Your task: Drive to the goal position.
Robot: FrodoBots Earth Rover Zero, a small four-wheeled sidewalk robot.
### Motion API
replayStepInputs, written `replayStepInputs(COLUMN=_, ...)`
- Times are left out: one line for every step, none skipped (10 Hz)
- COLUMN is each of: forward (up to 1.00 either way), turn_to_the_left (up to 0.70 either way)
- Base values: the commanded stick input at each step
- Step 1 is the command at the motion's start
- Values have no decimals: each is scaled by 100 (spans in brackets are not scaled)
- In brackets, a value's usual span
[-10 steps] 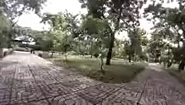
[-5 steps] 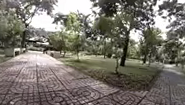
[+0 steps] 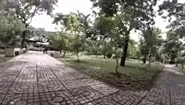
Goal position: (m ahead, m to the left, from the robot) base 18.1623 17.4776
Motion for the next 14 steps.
replayStepInputs(forward=100, turn_to_the_left=27)
replayStepInputs(forward=100, turn_to_the_left=27)
replayStepInputs(forward=100, turn_to_the_left=27)
replayStepInputs(forward=100, turn_to_the_left=27)
replayStepInputs(forward=100, turn_to_the_left=27)
replayStepInputs(forward=100, turn_to_the_left=27)
replayStepInputs(forward=100, turn_to_the_left=27)
replayStepInputs(forward=100, turn_to_the_left=27)
replayStepInputs(forward=100, turn_to_the_left=27)
replayStepInputs(forward=100, turn_to_the_left=26)
replayStepInputs(forward=100, turn_to_the_left=1)
replayStepInputs(forward=100, turn_to_the_left=0)
replayStepInputs(forward=100, turn_to_the_left=0)
replayStepInputs(forward=100, turn_to_the_left=0)
